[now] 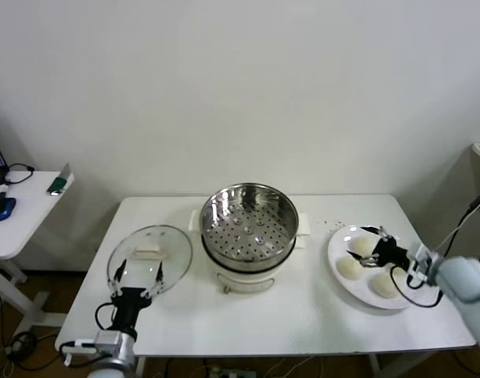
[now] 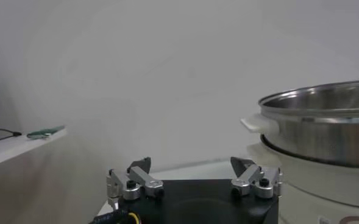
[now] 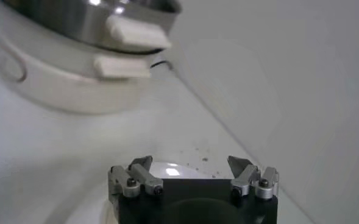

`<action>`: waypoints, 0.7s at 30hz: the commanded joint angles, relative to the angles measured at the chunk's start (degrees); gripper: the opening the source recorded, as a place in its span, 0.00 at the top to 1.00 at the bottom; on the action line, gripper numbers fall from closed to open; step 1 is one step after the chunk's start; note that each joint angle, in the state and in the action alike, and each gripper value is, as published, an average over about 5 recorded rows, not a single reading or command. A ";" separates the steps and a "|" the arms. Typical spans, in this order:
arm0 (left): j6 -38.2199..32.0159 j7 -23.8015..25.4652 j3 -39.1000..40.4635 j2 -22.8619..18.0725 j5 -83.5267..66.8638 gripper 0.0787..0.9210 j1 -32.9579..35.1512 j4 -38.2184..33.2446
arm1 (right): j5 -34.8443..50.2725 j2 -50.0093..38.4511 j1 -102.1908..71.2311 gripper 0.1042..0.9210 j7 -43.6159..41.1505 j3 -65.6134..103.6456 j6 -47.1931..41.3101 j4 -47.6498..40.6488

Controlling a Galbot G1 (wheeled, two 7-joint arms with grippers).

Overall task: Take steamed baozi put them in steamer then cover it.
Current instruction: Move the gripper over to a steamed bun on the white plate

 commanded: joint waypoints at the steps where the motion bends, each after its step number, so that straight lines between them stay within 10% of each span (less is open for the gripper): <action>1: 0.33 -0.20 -0.09 0.11 -0.15 0.12 -0.04 0.00 | -9.78 -1.64 34.24 0.12 -16.98 -33.36 6.10 -19.36; 21: 0.90 -0.57 -0.97 0.33 -0.14 0.12 0.16 0.41 | -18.37 17.62 42.15 0.12 -16.83 -46.69 11.62 -40.80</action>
